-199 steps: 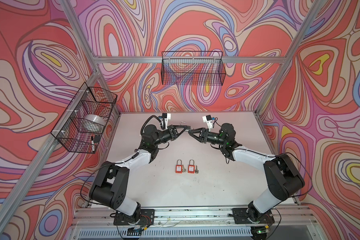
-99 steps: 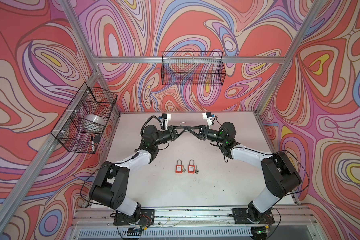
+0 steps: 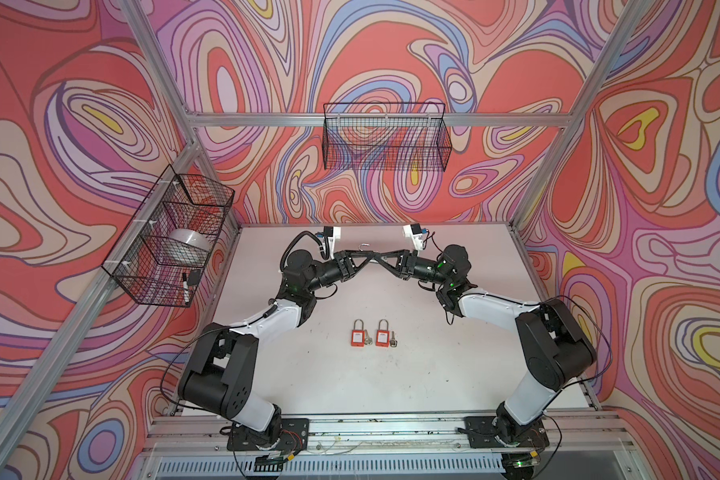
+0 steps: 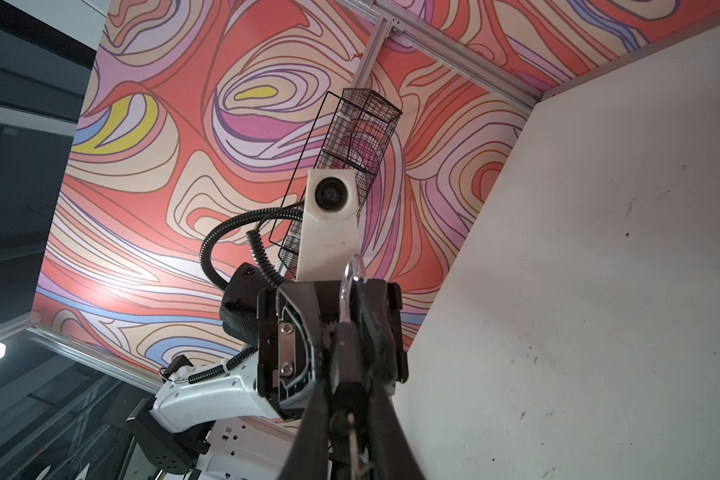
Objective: Lock with the key
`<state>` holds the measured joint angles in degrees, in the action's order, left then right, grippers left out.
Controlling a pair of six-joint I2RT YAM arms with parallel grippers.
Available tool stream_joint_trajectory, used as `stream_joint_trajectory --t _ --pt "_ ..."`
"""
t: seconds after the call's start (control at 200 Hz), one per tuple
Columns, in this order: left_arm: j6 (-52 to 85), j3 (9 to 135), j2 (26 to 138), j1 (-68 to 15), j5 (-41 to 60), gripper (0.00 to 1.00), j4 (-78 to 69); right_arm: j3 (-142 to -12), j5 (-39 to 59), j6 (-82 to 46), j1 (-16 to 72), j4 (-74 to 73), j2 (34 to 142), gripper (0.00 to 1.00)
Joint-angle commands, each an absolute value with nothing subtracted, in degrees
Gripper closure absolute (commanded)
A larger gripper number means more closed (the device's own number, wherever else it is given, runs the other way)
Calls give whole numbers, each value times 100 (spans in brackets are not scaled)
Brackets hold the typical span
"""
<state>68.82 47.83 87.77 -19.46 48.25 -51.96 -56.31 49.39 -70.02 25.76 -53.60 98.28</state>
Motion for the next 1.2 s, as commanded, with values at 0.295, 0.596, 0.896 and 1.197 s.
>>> stream_joint_trajectory --t 0.295,0.596,0.896,1.197 --pt "6672 4508 8199 -1515 4919 54 -4882 -5548 4948 -6860 2453 -5390 9620 100" --pt "6606 4697 8164 -1455 5010 53 -4711 -5394 5017 -6493 2452 -4747 9576 100" --pt "6842 4737 8382 -1467 5060 52 -5040 -5638 5211 -6091 2576 -4102 9536 100" --pt "6703 4710 8445 -1467 5109 52 -4804 -5831 5499 -6195 2625 -4244 9532 100"
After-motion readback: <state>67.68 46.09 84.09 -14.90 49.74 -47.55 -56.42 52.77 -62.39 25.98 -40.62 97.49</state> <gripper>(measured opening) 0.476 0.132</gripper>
